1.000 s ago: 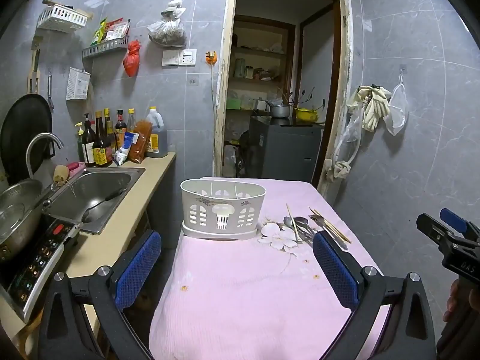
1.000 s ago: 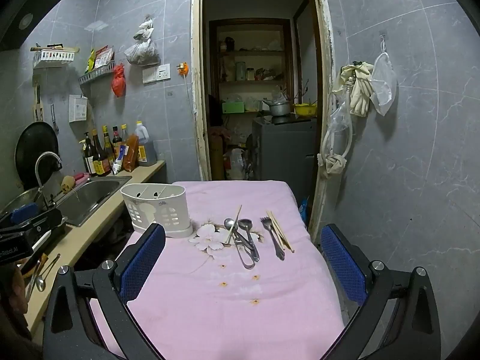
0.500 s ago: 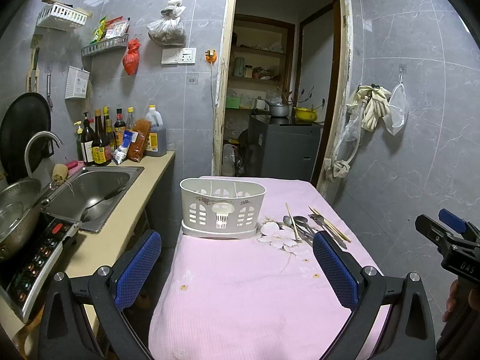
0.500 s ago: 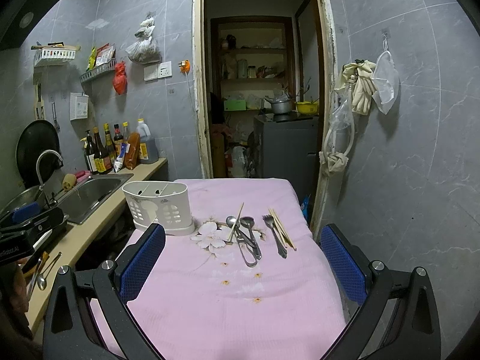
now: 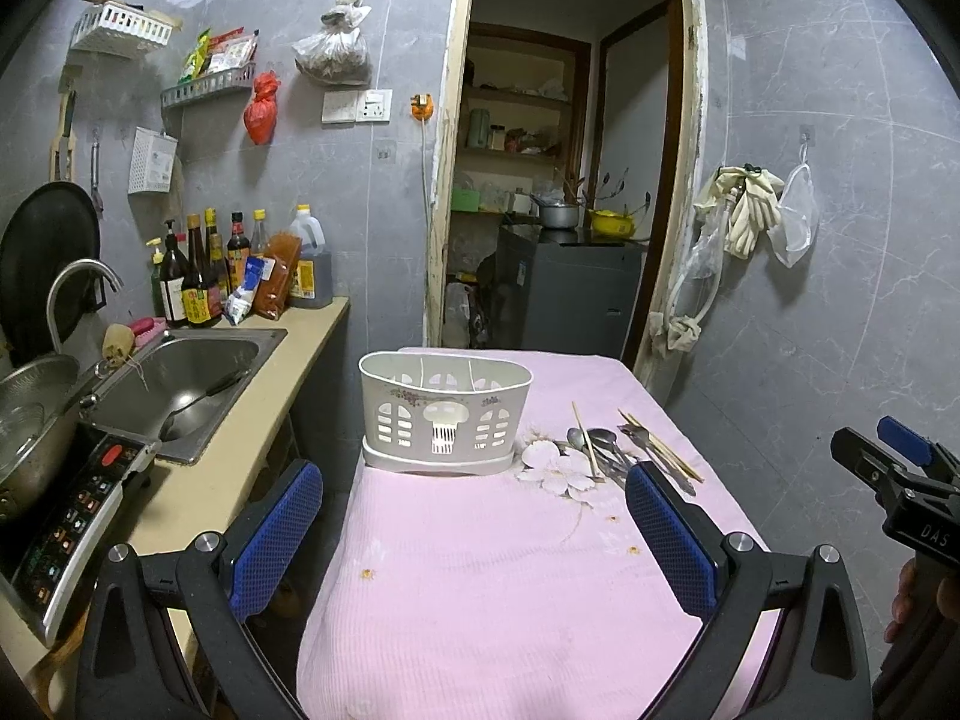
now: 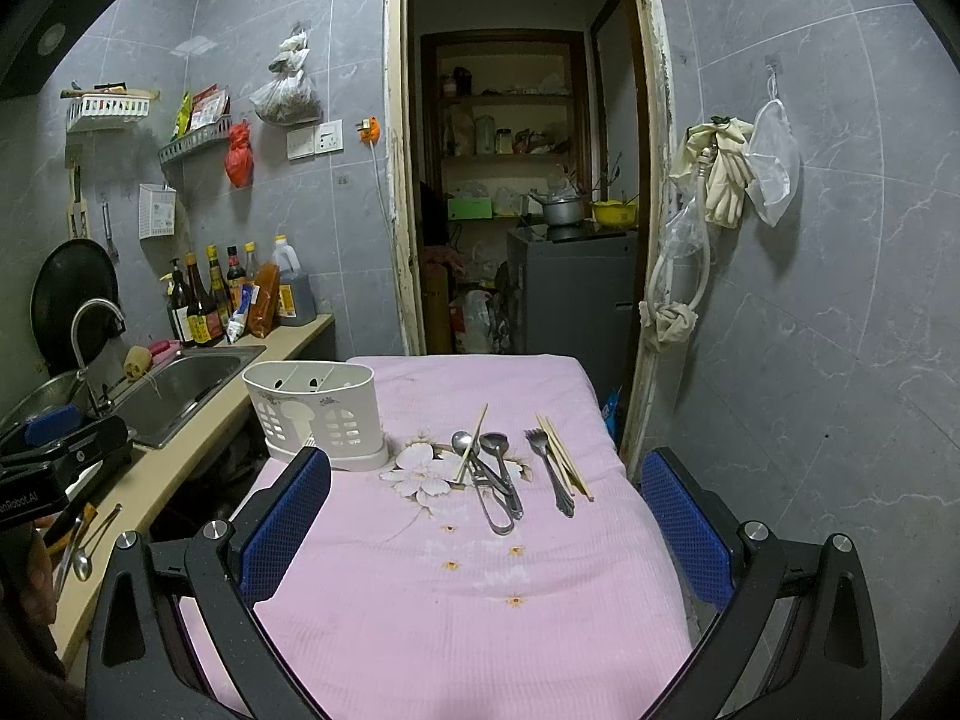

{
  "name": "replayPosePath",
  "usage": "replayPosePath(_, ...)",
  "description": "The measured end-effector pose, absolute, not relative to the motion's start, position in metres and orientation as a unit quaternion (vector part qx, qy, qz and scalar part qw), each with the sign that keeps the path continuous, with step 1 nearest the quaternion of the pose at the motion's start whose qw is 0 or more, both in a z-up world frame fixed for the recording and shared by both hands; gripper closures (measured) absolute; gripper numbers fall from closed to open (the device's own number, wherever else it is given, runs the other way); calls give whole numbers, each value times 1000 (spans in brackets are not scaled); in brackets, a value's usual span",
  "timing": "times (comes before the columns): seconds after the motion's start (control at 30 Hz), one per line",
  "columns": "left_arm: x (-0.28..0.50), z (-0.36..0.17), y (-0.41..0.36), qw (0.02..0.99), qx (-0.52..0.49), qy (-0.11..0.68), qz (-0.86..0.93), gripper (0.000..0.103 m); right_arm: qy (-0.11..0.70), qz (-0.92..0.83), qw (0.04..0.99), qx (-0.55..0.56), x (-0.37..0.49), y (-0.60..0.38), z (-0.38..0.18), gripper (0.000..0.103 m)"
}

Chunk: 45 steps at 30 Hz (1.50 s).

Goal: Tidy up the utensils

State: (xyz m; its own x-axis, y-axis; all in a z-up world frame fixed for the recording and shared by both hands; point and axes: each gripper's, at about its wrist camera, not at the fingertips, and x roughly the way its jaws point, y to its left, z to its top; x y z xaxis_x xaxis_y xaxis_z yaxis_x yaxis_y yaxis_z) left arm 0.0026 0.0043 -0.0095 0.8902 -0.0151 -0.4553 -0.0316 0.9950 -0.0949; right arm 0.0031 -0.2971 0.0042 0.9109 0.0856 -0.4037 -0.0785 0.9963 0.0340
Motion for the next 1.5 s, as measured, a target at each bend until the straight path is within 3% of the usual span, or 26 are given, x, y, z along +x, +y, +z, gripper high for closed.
replayPosePath(1.5,2,-15,4,970,-51,239,6,1,213,42,976,9,7,-291,2,1)
